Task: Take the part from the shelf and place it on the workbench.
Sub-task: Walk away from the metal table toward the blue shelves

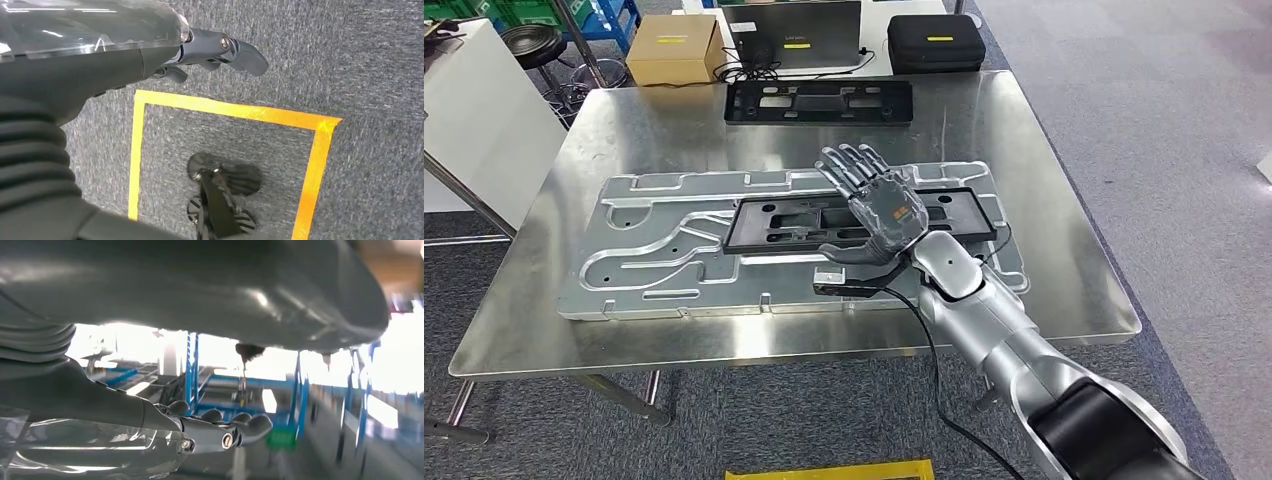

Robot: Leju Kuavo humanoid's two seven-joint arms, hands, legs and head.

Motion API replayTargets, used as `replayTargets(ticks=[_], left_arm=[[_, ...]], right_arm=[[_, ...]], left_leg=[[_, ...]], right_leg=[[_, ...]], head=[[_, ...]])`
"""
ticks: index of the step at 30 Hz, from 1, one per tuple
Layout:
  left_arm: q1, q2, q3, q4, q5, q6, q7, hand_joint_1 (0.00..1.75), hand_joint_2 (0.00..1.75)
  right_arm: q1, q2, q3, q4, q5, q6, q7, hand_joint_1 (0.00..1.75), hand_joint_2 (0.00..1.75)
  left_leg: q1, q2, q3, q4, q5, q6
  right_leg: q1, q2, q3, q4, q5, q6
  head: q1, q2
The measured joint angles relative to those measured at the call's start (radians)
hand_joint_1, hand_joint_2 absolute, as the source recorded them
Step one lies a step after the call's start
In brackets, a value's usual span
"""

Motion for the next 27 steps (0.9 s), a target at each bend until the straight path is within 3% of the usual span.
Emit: replayTargets(ticks=[2,6,8,10,11,12,13,15,17,19,21,23,25,27], left_arm=[[0.001,-0.001,0.005,0.000,0.015,-0.003,0.007,0.00,0.00],[0.011,-0.012,0.024,0.000,0.045,-0.009,0.011,0.00,0.00],[0.015,-0.020,0.033,0.000,0.053,-0.014,0.006,0.00,0.00],[0.021,-0.026,0.041,0.000,0.057,-0.018,-0.002,0.00,0.00],[0.025,-0.029,0.042,0.000,0.059,-0.019,-0.006,0.00,0.00],[0.029,-0.031,0.043,0.000,0.062,-0.021,-0.009,0.00,0.00],[0.032,-0.033,0.043,0.000,0.064,-0.022,-0.011,0.00,0.00],[0.036,-0.037,0.043,0.000,0.065,-0.027,-0.014,0.00,0.00],[0.037,-0.038,0.044,0.000,0.066,-0.033,-0.017,0.00,0.00],[0.038,-0.039,0.046,0.000,0.066,-0.036,-0.021,0.00,0.00],[0.039,-0.041,0.048,0.000,0.066,-0.037,-0.024,0.00,0.00],[0.040,-0.044,0.049,0.000,0.066,-0.037,-0.027,0.00,0.00],[0.039,-0.046,0.050,0.000,0.065,-0.037,-0.029,0.00,0.00],[0.040,-0.048,0.051,0.000,0.064,-0.037,-0.029,0.00,0.00]], right_arm=[[0.102,-0.033,-0.060,-0.174,-0.118,-0.022,-0.052,0.00,0.00],[0.349,-0.098,-0.249,-0.487,-0.317,-0.039,-0.152,0.00,0.00],[0.460,-0.131,-0.371,-0.578,-0.383,-0.040,-0.196,0.00,0.00],[0.565,-0.159,-0.501,-0.625,-0.427,-0.040,-0.228,0.00,0.00],[0.616,-0.170,-0.567,-0.636,-0.442,-0.039,-0.243,0.00,0.00],[0.666,-0.179,-0.635,-0.644,-0.456,-0.037,-0.260,0.00,0.00],[0.712,-0.187,-0.705,-0.648,-0.469,-0.031,-0.279,0.00,0.00],[0.781,-0.200,-0.847,-0.650,-0.482,-0.005,-0.318,0.00,0.00],[0.825,-0.205,-0.987,-0.647,-0.481,0.038,-0.349,0.00,0.00],[0.858,-0.204,-1.115,-0.638,-0.454,0.076,-0.362,0.00,0.00],[0.879,-0.195,-1.214,-0.620,-0.395,0.099,-0.367,0.00,0.00],[0.887,-0.175,-1.291,-0.587,-0.325,0.111,-0.377,0.00,0.00],[0.889,-0.149,-1.355,-0.543,-0.270,0.112,-0.388,0.00,0.00],[0.889,-0.133,-1.392,-0.510,-0.241,0.111,-0.394,0.00,0.00]], left_leg=[[-0.005,-0.002,0.041,-0.079,0.021,0.010],[-0.003,-0.007,0.054,-0.097,0.022,0.031],[0.000,-0.007,0.058,-0.104,0.024,0.042],[-0.001,-0.007,0.057,-0.105,0.023,0.047],[-0.001,-0.007,0.057,-0.104,0.022,0.048],[-0.001,-0.007,0.057,-0.104,0.021,0.049],[-0.001,-0.007,0.057,-0.102,0.020,0.048],[-0.001,-0.008,0.058,-0.098,0.018,0.045],[-0.004,-0.007,0.058,-0.093,0.015,0.037],[-0.007,-0.007,0.059,-0.094,0.015,0.027],[-0.008,-0.005,0.057,-0.084,0.002,0.017],[-0.007,-0.002,0.032,-0.013,-0.062,0.011],[-0.007,-0.002,-0.011,0.114,-0.147,0.008],[-0.007,-0.002,-0.034,0.194,-0.189,0.007]], right_leg=[[0.003,-0.002,0.003,0.001,-0.005,0.009],[0.001,-0.005,0.009,0.010,-0.021,0.034],[-0.003,-0.002,-0.028,0.091,-0.073,0.046],[-0.008,-0.002,-0.095,0.221,-0.134,0.055],[-0.011,-0.002,-0.117,0.263,-0.144,0.059],[-0.014,-0.002,-0.121,0.267,-0.135,0.061],[-0.016,-0.003,-0.103,0.228,-0.108,0.063],[-0.020,-0.006,-0.028,0.084,-0.043,0.062],[-0.016,-0.007,0.016,-0.003,-0.011,0.055],[-0.012,-0.005,0.017,-0.008,-0.006,0.046],[-0.017,-0.006,0.015,-0.012,0.000,0.032],[-0.022,-0.008,0.008,-0.019,0.011,0.017],[-0.019,-0.008,-0.007,-0.019,0.021,0.011],[-0.018,-0.009,-0.019,-0.017,0.029,0.011]], head=[[0.000,0.000],[0.000,0.000],[0.000,0.000],[0.000,0.000],[0.000,0.000],[0.000,0.000],[0.000,0.000],[0.000,0.000],[0.000,0.000],[0.000,0.000],[0.000,0.000],[0.000,0.000],[0.000,0.000],[0.000,0.000]])
